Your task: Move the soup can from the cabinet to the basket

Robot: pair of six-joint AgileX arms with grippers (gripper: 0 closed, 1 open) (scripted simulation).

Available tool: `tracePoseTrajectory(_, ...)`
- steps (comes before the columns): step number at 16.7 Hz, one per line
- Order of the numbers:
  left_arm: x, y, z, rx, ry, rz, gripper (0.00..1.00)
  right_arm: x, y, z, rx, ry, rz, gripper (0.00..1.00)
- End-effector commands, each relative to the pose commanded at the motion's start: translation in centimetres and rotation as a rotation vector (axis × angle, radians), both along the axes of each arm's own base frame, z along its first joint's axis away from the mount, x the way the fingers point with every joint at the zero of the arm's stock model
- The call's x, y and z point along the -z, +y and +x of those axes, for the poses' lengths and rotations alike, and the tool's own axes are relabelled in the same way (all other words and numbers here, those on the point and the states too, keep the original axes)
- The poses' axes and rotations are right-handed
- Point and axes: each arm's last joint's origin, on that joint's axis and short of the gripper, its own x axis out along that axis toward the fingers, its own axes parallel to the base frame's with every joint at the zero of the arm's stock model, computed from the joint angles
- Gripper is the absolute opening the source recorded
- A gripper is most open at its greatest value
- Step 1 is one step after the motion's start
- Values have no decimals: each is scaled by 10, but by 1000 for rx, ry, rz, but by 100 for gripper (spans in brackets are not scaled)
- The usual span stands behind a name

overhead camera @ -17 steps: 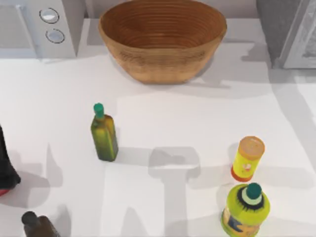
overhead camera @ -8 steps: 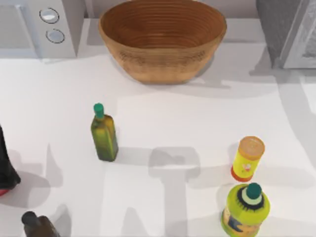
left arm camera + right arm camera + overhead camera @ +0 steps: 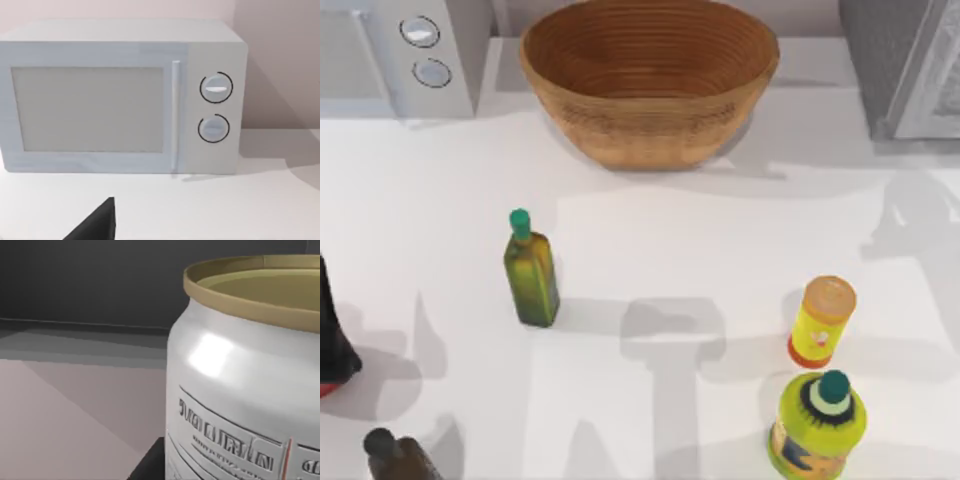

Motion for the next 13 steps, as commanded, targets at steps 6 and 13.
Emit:
tracePoseTrajectory(6,0,0,0,0,0,0,100,166,-7,-7,8,102,6,0)
tracePoseTrajectory(13,0,0,0,0,0,0,100,271,-12,-2,35,159,42,0)
